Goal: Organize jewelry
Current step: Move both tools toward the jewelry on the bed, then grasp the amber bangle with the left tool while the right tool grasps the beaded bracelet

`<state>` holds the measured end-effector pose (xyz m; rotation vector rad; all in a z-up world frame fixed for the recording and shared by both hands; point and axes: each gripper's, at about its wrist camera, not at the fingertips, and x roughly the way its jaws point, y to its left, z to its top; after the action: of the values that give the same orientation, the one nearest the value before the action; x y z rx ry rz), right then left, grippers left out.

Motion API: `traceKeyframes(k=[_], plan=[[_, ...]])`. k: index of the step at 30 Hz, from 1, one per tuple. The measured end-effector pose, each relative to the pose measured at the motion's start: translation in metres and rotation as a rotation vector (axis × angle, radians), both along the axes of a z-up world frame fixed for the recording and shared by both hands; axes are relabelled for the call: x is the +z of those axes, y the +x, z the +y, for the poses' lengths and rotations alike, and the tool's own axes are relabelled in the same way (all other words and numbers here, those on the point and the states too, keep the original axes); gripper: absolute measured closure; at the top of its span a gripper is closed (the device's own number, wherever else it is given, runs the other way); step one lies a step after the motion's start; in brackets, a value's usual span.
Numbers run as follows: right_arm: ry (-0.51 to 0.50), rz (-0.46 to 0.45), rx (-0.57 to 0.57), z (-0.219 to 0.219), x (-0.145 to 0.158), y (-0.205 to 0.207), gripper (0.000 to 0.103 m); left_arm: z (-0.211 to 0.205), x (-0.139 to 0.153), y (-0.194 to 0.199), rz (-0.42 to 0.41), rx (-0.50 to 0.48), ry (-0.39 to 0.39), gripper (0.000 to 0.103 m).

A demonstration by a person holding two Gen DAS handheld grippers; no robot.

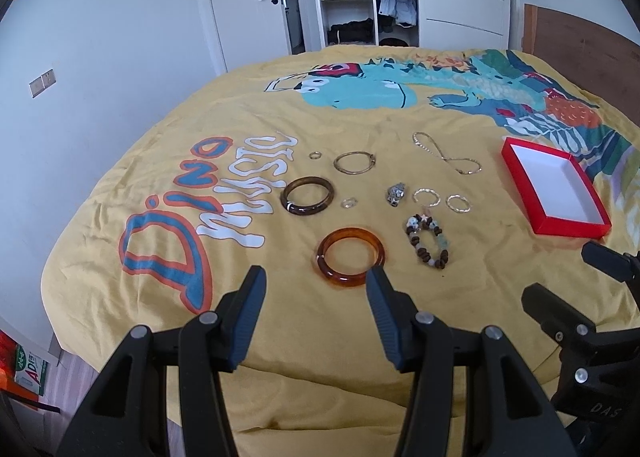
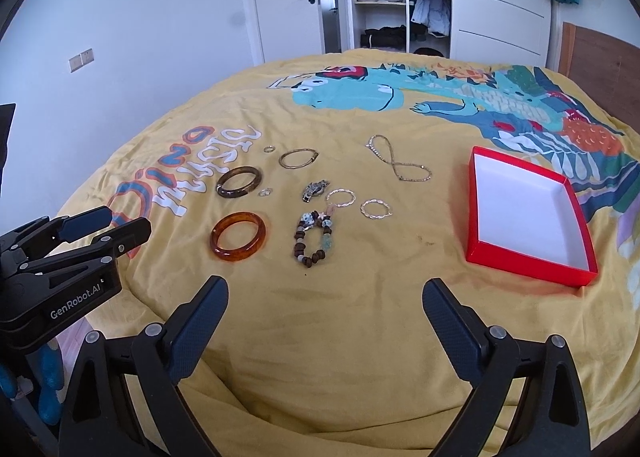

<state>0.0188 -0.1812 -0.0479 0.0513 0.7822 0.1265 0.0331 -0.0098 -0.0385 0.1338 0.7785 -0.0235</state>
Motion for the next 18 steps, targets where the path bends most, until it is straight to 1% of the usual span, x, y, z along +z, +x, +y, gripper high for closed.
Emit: traceKeyframes(k=[5, 11, 15, 18], plan=[[0.004, 0.006, 0.011, 0.002, -0.003, 0.007, 0.014, 0.000, -0.005, 0.006, 0.030, -0.010, -0.010, 0.053], [0.014, 0.016, 0.019, -0.001, -0.007, 0.017, 0.020, 0.009, -0.014, 0.016, 0.062, 0.005, -0.056, 0.053], [0.032, 0.044, 0.022, -0.004, -0.016, 0.027, 0.025, 0.018, -0.024, 0.027, 0.087, 0.024, -0.076, 0.053], [0.048, 0.072, 0.033, -0.005, -0.025, 0.039, 0.030, 0.024, -0.035, 0.042, 0.124, 0.033, -0.095, 0.053]])
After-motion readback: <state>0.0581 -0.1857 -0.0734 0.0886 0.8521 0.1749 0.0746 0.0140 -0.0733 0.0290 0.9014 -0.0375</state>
